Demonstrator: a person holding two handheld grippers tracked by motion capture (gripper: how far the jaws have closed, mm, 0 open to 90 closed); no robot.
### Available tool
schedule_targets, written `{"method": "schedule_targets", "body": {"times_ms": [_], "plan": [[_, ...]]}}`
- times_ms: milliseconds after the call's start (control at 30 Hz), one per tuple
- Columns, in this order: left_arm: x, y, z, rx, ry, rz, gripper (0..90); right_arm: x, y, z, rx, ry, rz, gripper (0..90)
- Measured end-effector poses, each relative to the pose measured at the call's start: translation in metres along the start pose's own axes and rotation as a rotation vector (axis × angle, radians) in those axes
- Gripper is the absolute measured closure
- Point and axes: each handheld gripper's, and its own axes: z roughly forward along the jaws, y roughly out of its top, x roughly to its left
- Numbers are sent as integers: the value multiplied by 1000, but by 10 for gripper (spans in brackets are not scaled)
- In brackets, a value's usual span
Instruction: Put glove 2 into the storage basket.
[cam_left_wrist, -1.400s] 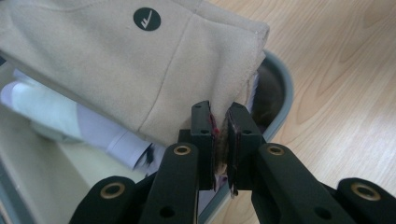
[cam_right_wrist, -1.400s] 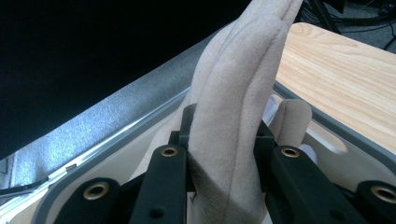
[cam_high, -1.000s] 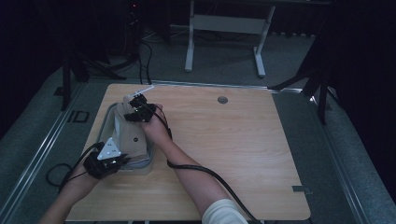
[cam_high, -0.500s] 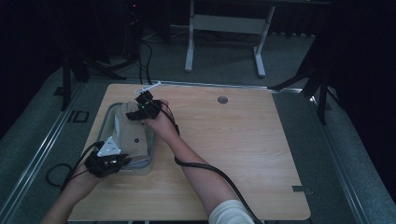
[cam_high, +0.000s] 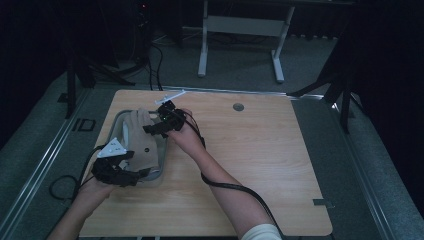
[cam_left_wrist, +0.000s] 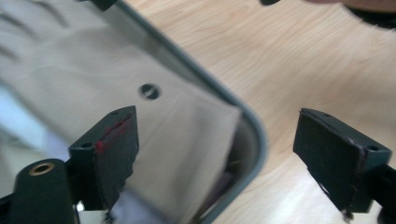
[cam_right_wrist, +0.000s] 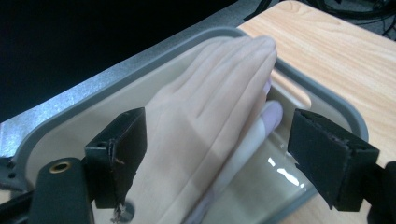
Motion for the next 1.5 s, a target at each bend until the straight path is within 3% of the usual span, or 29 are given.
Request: {"method": "schedule_targets", "body": {"times_ms": [167, 300, 533, 667, 1233, 1500], "plan": [[-15, 8, 8, -17, 12, 32, 146, 1, -9, -15, -10, -6, -24, 186], [-24, 13, 14, -43, -4, 37, 146, -1, -16, -24, -2, -7, -33, 180], [-43, 20, 26, -72, -42, 73, 147, -7, -29, -38, -1, -26, -40, 179], [-54, 23, 33, -89, -78, 74, 147, -11, -38, -49, -8, -38, -42, 179], [-91, 22, 80, -61, -194, 117, 148, -36, -95, -82, 10, -73, -11, 179], [-102, 14, 99, -47, -221, 127, 148, -47, -123, -94, 5, -95, 6, 179]]}}
